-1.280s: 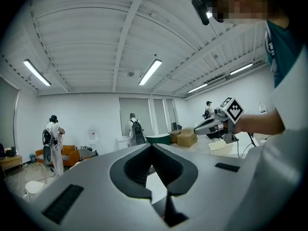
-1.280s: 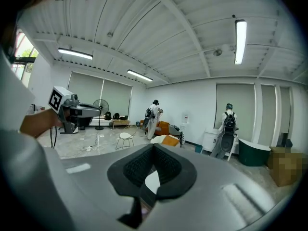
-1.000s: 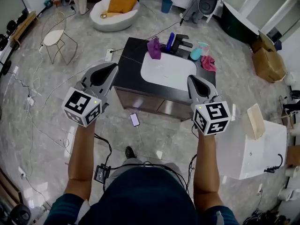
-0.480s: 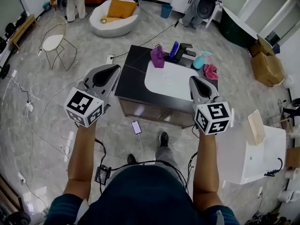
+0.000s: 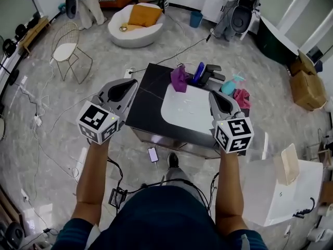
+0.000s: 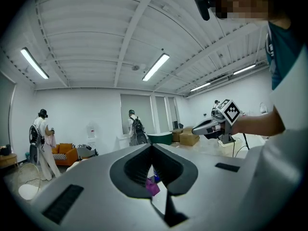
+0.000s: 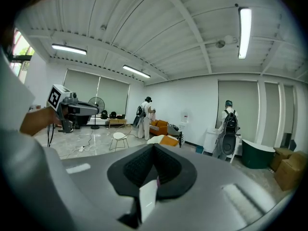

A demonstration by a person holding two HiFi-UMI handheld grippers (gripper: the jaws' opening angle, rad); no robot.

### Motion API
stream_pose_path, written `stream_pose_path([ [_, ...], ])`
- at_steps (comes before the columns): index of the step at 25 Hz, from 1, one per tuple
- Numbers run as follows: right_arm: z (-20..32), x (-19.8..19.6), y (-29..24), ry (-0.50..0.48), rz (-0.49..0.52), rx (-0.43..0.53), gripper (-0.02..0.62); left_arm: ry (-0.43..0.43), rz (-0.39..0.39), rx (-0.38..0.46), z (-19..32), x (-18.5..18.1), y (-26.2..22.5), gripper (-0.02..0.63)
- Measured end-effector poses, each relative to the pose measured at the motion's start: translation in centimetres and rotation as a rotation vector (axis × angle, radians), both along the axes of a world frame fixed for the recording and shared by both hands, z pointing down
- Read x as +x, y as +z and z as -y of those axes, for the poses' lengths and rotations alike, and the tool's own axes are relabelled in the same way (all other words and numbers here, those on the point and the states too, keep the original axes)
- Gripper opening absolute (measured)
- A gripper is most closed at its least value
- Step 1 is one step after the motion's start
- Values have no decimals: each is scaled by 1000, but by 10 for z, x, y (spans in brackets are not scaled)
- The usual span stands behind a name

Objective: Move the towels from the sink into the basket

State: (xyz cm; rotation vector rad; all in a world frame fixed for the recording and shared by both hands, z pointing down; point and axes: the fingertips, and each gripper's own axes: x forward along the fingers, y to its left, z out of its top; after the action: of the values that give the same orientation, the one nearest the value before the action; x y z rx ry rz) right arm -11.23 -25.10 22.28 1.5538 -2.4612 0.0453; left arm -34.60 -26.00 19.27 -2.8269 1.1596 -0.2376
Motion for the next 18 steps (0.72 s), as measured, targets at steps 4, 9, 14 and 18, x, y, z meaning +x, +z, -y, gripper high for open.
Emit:
stream_pose_path([
  [4,44,12,21,-20,0,-34,12,15,24,-19,49,27,13,6],
  [9,90,24,54,-21,15,-63,12,25,51,-55,109,54,42,6],
  [14,125,38,94,-10,32,-121,15,44,91,-119,160,78,83,6],
  [18,155,48,125,-3,48,-161,20,55,118,-148,200,96,111,6],
])
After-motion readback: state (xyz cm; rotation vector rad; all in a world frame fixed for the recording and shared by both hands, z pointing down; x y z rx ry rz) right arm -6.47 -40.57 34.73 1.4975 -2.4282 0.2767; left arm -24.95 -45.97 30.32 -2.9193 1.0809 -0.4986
